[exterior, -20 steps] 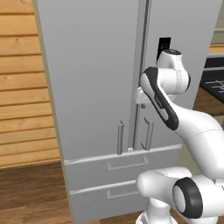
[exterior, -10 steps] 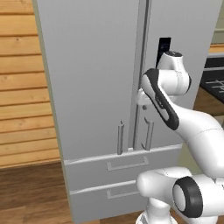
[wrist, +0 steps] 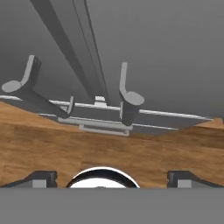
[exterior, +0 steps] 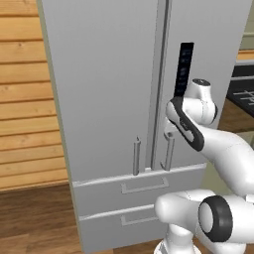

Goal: Take the strawberry from the fridge and place it on top of the pancake, located on the dining counter.

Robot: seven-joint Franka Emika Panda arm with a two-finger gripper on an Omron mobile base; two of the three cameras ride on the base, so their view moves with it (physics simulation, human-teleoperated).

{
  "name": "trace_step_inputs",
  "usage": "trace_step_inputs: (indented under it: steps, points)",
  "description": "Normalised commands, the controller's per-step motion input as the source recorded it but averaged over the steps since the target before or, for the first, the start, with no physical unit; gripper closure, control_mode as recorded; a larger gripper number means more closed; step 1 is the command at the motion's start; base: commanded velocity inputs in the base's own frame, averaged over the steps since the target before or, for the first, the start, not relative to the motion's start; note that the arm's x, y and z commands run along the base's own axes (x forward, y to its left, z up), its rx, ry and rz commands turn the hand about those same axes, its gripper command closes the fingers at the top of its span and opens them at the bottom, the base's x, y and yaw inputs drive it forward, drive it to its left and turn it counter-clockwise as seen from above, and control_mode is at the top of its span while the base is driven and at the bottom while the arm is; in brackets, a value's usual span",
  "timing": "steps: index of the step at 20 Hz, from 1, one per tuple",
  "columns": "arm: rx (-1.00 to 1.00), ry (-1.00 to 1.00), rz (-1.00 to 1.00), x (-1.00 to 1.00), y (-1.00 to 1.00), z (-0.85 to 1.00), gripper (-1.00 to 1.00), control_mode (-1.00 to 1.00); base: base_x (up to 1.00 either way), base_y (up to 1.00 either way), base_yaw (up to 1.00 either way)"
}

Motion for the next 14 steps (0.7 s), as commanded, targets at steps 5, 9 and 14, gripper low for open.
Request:
trace_step_inputs:
  steps: [5,9,14]
  points:
    - [-0.01,-0.08,0.03,0.38,-0.41,-0.28,-1.00,-1.00,0.00,0.00,0.00]
    - [-0.11,0.00,0.00,0.51,0.04,-0.43,-1.00,-1.00,0.00,0.00,0.00]
    - [-0.07,0.00,0.00,0.43,0.06,-0.35,-1.00,-1.00,0.00,0.00,0.00]
